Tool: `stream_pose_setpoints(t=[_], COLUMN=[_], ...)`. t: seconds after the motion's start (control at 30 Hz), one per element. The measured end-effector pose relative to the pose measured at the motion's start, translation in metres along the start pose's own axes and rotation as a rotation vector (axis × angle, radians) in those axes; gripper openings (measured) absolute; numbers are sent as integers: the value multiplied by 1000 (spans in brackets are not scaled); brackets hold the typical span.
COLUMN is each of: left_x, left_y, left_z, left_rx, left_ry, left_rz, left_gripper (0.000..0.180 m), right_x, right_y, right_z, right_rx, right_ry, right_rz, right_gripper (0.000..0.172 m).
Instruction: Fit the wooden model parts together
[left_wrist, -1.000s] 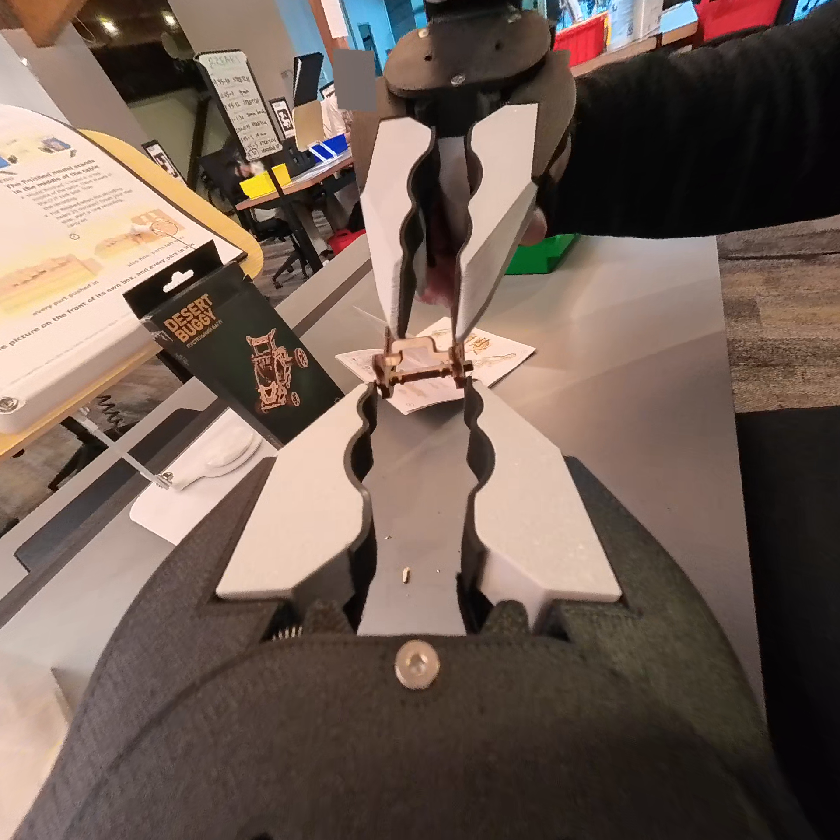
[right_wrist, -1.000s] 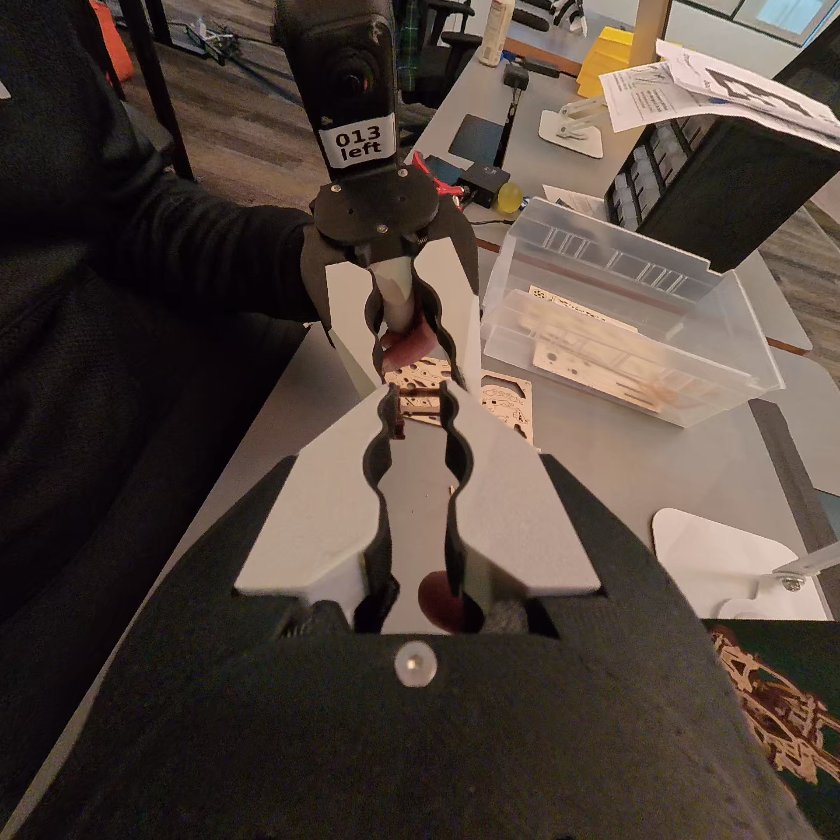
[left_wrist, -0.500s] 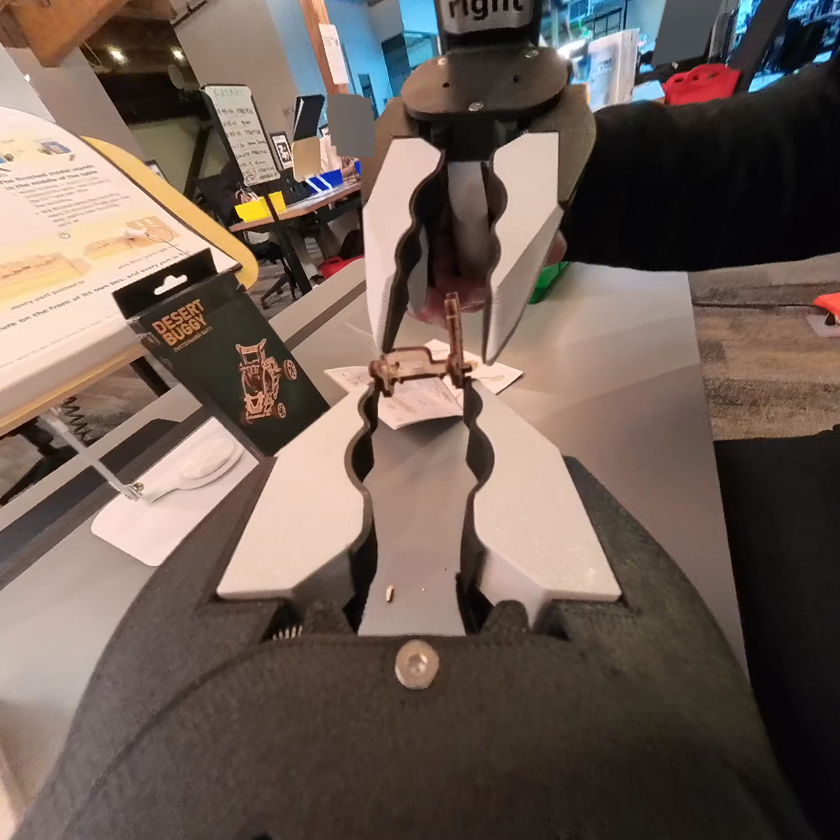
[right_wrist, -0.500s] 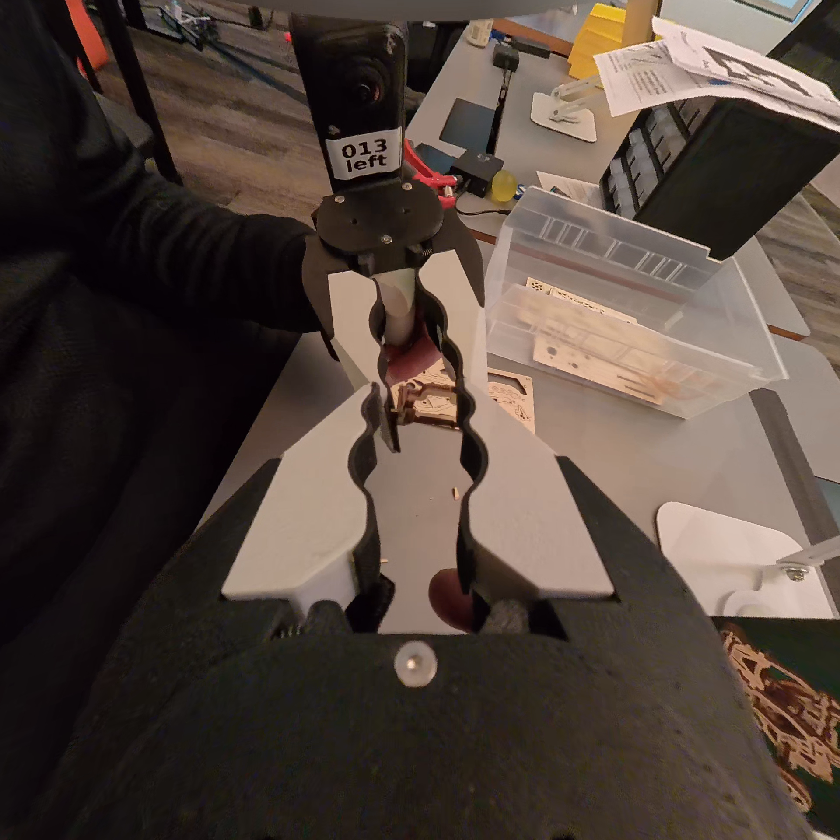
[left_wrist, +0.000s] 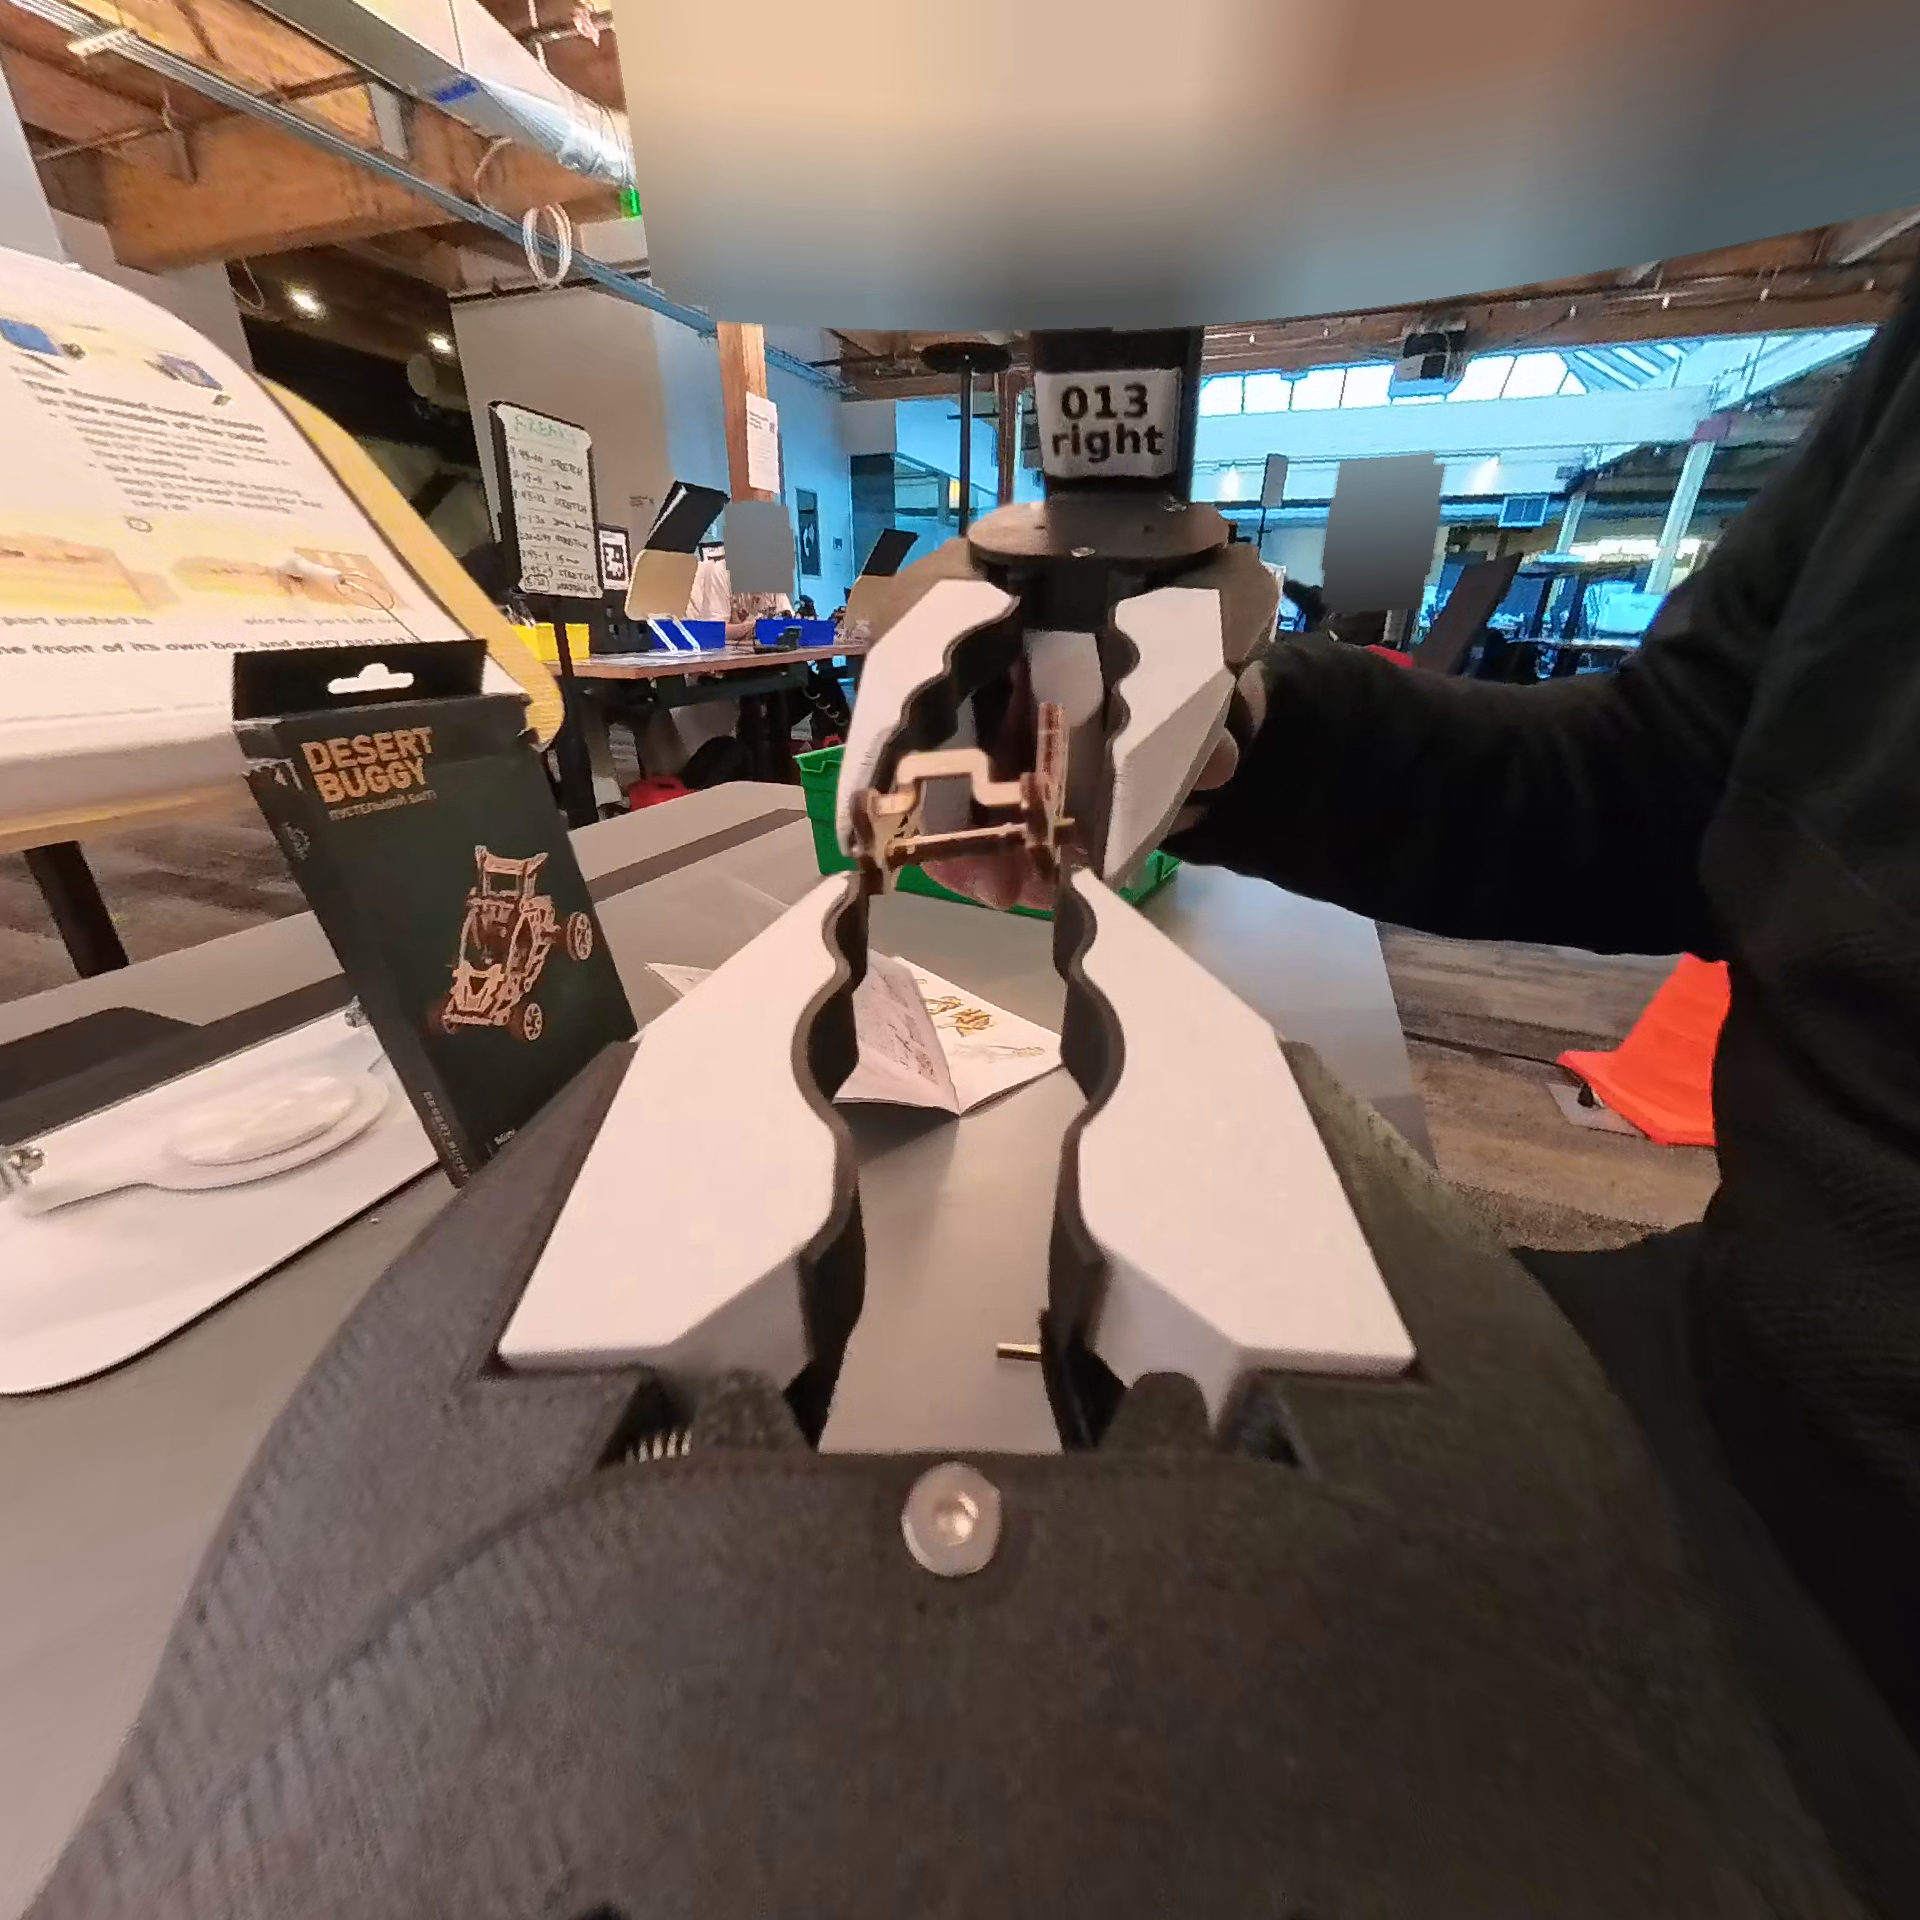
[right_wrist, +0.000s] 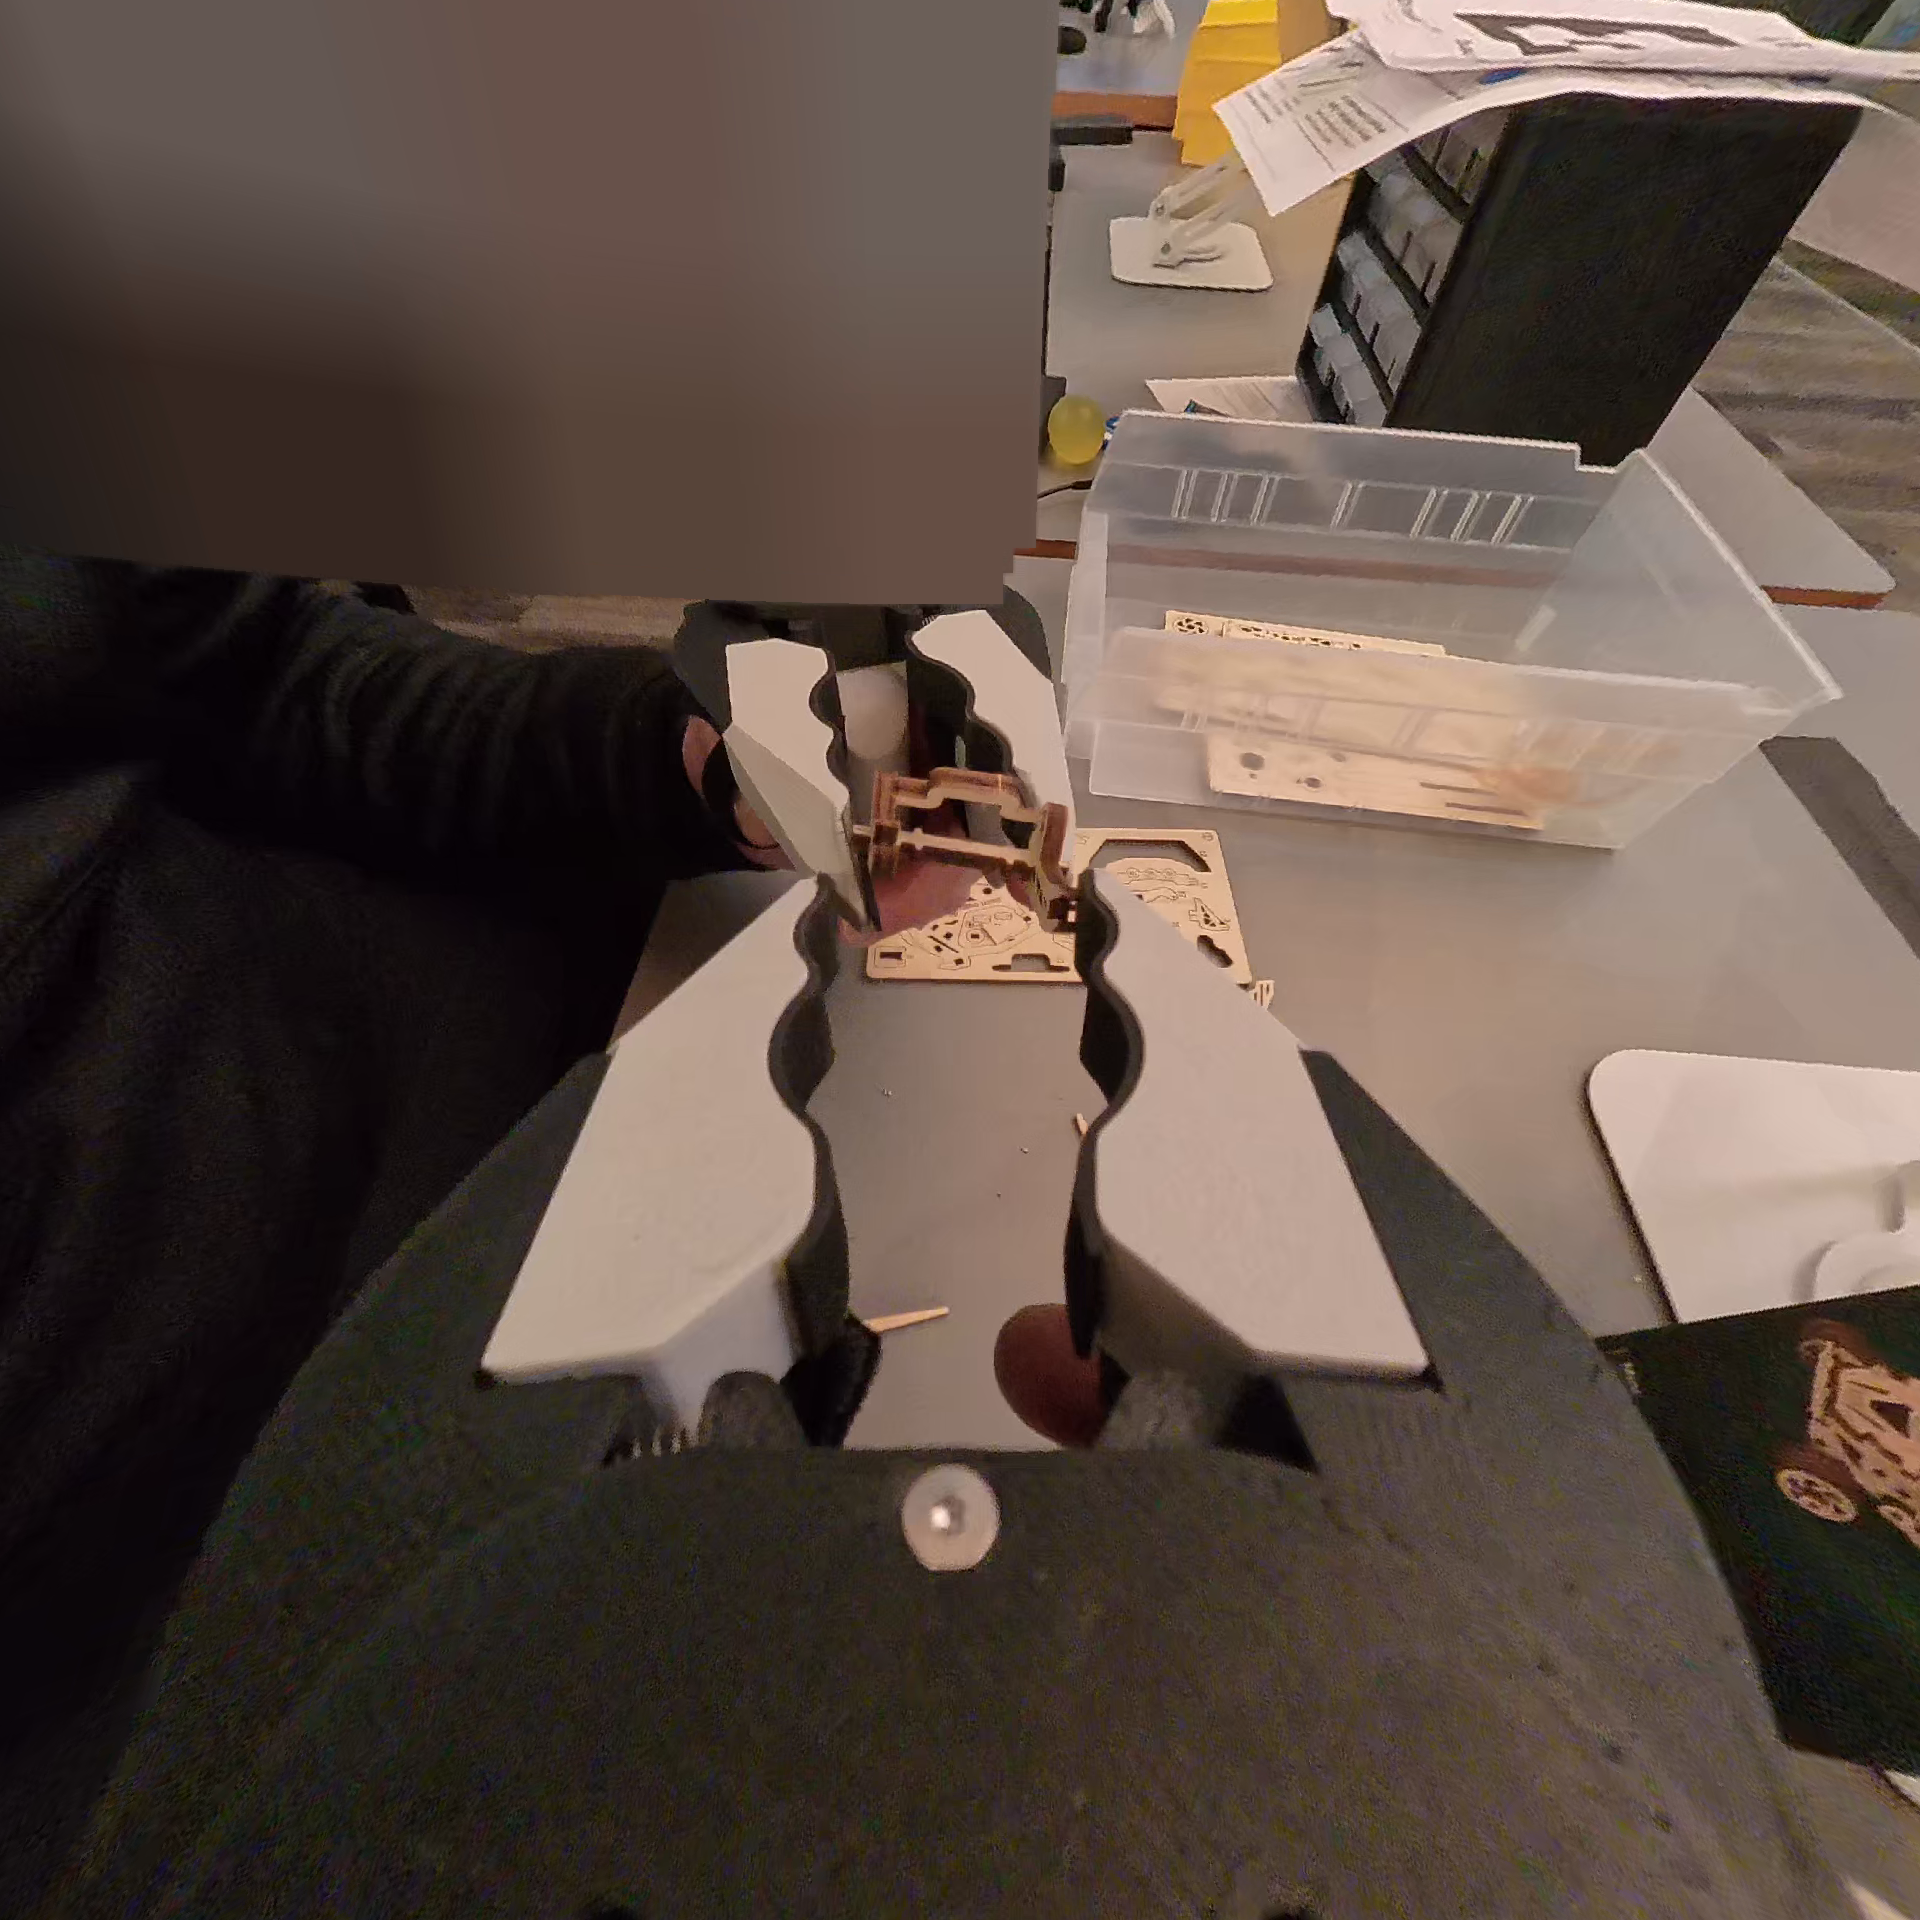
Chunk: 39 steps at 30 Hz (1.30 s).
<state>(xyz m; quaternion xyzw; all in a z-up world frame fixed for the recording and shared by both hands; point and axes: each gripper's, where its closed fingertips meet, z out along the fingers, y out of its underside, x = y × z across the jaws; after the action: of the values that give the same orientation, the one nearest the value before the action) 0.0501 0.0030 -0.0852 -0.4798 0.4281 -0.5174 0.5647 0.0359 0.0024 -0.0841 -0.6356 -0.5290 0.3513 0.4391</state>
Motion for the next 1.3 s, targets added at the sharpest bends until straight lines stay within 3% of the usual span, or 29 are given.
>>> stream_pose_setpoints(t=[0.4, 0.67, 0.87, 1.03, 1.3], left_x=[-4, -9, -24, -24, -26], left_y=[18, 46, 22, 34, 65], left_z=[-1, -10, -18, -7, -3], left_rx=[-84, -285, -340, -403, -484], left_ry=[-20, -43, -142, -208, -302], left_rz=[-4, 35, -141, -299, -356], left_gripper=[33, 35, 34, 33, 17], right_x=[6, 10, 21, 26, 27], right_y=[15, 27, 47, 65, 69], right_z=[2, 1, 2, 9, 15], right_rx=[-40, -124, -282, -408, -489], right_ry=[5, 42, 131, 206, 305], right_rz=[101, 56, -48, -170, -319], right_gripper=[34, 33, 33, 33, 33])
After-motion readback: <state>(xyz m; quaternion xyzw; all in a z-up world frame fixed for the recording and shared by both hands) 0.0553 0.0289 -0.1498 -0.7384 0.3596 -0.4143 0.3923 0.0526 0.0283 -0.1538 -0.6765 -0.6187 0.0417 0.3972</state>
